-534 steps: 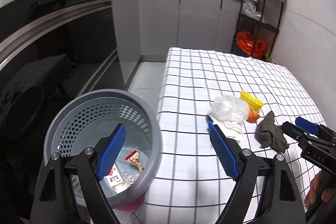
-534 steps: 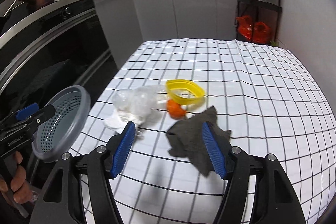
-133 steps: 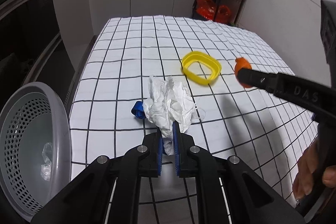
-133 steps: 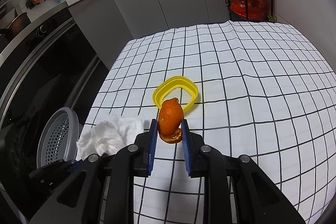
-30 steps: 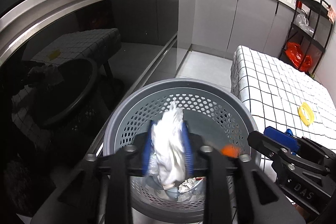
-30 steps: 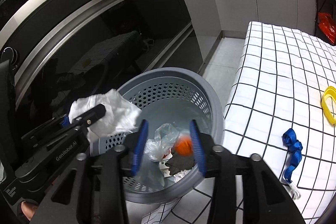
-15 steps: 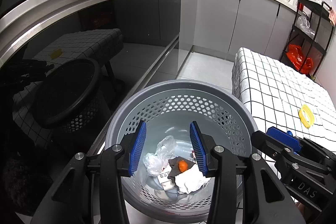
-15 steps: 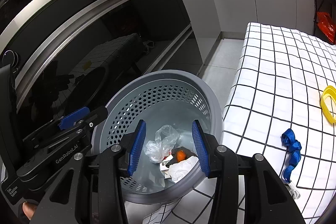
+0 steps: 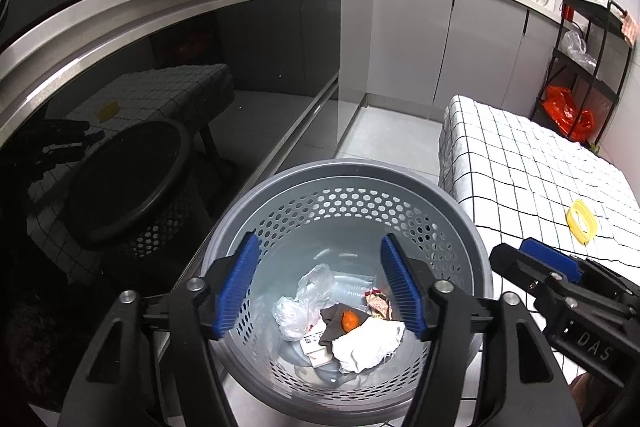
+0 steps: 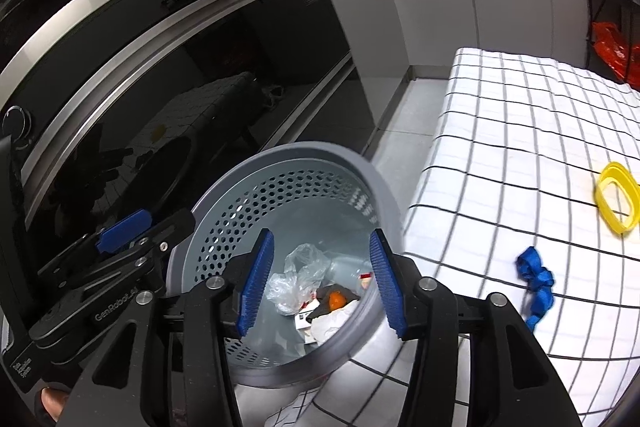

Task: Collect trash
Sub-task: 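Move both open tools back toward the table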

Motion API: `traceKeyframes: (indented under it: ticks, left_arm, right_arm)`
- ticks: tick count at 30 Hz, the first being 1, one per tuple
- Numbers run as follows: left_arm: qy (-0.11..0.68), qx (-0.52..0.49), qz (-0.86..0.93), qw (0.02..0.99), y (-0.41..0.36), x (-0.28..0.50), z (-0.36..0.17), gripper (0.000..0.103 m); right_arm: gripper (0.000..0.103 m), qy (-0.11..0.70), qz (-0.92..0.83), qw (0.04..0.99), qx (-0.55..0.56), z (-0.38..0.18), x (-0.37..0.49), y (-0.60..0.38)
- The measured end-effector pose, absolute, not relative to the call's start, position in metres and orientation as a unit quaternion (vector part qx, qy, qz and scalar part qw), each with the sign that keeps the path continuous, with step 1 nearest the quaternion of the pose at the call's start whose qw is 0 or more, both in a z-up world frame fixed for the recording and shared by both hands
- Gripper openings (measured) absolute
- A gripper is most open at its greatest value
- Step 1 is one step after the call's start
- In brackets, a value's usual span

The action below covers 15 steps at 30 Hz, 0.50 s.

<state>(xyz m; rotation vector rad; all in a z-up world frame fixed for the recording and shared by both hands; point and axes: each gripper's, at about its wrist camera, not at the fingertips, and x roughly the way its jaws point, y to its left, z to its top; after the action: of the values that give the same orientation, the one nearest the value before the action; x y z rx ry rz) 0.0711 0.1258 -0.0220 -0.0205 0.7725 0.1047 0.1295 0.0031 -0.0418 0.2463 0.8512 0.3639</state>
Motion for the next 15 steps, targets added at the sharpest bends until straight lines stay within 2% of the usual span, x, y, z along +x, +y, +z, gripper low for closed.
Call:
traceKeyframes:
  ticks: [4, 15]
  left_arm:
    - [0.368, -0.004, 0.042, 0.929, 0.116, 0.068, -0.019, 0.074]
    - [0.359, 0.015, -0.015, 0.933, 0.063, 0.061, -0.019, 0.084]
  right_arm:
    - [0.053, 0.405, 0.16, 0.891, 0.128, -0.039, 0.126, -0.011]
    - [0.062, 0.381, 0.091, 0.91, 0.136, -0.027, 0.107, -0.08]
